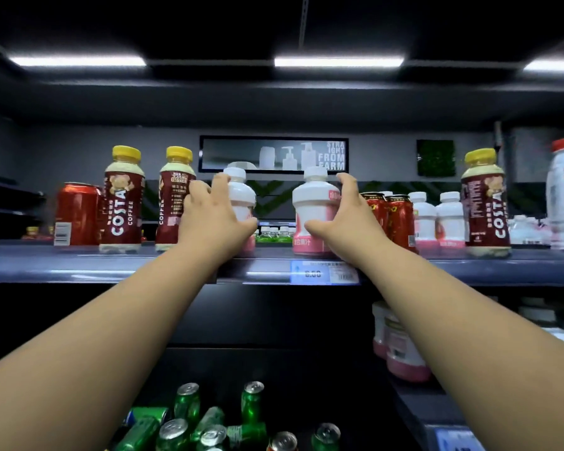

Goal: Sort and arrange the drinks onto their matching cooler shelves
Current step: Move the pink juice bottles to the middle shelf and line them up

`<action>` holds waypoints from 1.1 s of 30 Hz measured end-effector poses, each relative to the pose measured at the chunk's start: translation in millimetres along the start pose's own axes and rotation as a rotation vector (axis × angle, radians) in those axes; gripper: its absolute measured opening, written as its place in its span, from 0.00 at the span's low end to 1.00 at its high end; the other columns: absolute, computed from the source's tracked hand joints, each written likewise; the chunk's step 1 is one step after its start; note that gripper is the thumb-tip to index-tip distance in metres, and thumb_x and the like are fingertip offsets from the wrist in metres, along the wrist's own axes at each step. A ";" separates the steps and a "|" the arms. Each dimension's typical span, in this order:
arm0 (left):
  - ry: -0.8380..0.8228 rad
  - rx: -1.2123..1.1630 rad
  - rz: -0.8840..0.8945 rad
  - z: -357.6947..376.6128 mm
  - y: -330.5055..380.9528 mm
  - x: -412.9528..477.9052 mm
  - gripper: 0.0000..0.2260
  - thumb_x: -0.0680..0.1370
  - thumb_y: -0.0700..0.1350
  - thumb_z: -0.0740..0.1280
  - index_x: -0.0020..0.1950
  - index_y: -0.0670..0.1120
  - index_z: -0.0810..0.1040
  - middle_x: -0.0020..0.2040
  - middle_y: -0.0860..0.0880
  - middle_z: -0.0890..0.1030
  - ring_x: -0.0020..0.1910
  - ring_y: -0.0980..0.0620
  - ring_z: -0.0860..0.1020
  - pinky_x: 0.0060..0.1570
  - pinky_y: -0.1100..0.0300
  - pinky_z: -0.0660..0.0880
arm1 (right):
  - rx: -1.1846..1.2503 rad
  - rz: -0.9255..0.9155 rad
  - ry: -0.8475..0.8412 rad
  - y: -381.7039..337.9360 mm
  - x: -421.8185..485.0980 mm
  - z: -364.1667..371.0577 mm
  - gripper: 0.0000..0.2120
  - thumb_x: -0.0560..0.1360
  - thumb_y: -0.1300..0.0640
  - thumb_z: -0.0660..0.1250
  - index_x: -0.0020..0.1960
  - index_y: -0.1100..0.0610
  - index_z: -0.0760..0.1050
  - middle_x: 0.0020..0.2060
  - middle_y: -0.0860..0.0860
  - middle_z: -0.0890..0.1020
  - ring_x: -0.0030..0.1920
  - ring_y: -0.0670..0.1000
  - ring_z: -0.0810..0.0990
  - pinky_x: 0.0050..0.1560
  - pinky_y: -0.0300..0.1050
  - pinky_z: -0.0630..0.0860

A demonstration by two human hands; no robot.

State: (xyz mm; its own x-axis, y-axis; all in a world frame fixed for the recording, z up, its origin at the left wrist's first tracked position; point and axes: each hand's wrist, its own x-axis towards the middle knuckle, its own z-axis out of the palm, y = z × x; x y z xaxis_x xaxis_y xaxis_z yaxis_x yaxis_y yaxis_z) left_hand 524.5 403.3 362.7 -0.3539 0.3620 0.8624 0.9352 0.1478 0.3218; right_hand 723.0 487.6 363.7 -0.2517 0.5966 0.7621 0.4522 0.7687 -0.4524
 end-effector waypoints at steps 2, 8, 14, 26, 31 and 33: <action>0.011 -0.056 -0.045 9.4 0.2 2.7 0.41 0.69 0.58 0.74 0.74 0.50 0.56 0.66 0.41 0.63 0.63 0.37 0.68 0.65 0.47 0.66 | -0.033 0.017 -0.011 1.7 1.9 6.3 0.44 0.71 0.42 0.73 0.77 0.47 0.49 0.66 0.54 0.74 0.57 0.57 0.76 0.60 0.55 0.76; 0.012 -0.188 -0.035 18.0 -6.4 6.4 0.43 0.69 0.51 0.76 0.75 0.53 0.53 0.67 0.42 0.62 0.59 0.37 0.73 0.61 0.52 0.69 | -0.062 0.050 0.022 5.7 9.0 14.3 0.52 0.66 0.33 0.74 0.78 0.45 0.48 0.68 0.53 0.73 0.61 0.58 0.76 0.62 0.56 0.75; -0.049 -0.387 0.087 16.1 -11.0 -0.3 0.46 0.67 0.56 0.76 0.76 0.58 0.50 0.69 0.44 0.68 0.64 0.45 0.71 0.63 0.55 0.68 | -0.094 0.045 0.004 3.9 5.9 17.0 0.56 0.66 0.33 0.74 0.79 0.47 0.42 0.72 0.56 0.71 0.65 0.60 0.75 0.65 0.58 0.73; -0.189 -0.053 0.040 15.7 -4.3 -2.7 0.48 0.66 0.73 0.67 0.75 0.51 0.50 0.60 0.46 0.80 0.54 0.43 0.80 0.52 0.46 0.76 | -0.210 0.023 0.011 7.3 -2.1 13.8 0.51 0.72 0.36 0.69 0.79 0.49 0.38 0.63 0.56 0.77 0.53 0.58 0.77 0.54 0.53 0.76; -0.179 -0.034 0.049 14.8 -2.7 -5.1 0.46 0.64 0.73 0.68 0.72 0.52 0.54 0.59 0.48 0.80 0.54 0.43 0.80 0.53 0.46 0.76 | -0.345 0.010 0.022 6.0 -3.5 17.2 0.56 0.67 0.27 0.68 0.78 0.49 0.38 0.63 0.55 0.78 0.57 0.60 0.80 0.55 0.56 0.78; -0.176 -0.050 0.053 14.2 -3.6 -5.2 0.46 0.63 0.73 0.68 0.72 0.52 0.55 0.58 0.48 0.80 0.53 0.43 0.80 0.52 0.46 0.76 | -0.344 0.009 0.028 7.0 -3.1 17.8 0.57 0.67 0.28 0.69 0.79 0.50 0.38 0.62 0.55 0.79 0.55 0.60 0.81 0.54 0.55 0.78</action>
State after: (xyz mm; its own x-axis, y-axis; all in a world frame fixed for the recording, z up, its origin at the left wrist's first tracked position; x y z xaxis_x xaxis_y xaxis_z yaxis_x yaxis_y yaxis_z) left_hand 522.9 413.9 351.5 -0.2963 0.5245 0.7982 0.9504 0.0794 0.3006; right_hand 711.8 495.2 349.9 -0.2247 0.5931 0.7732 0.7175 0.6375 -0.2805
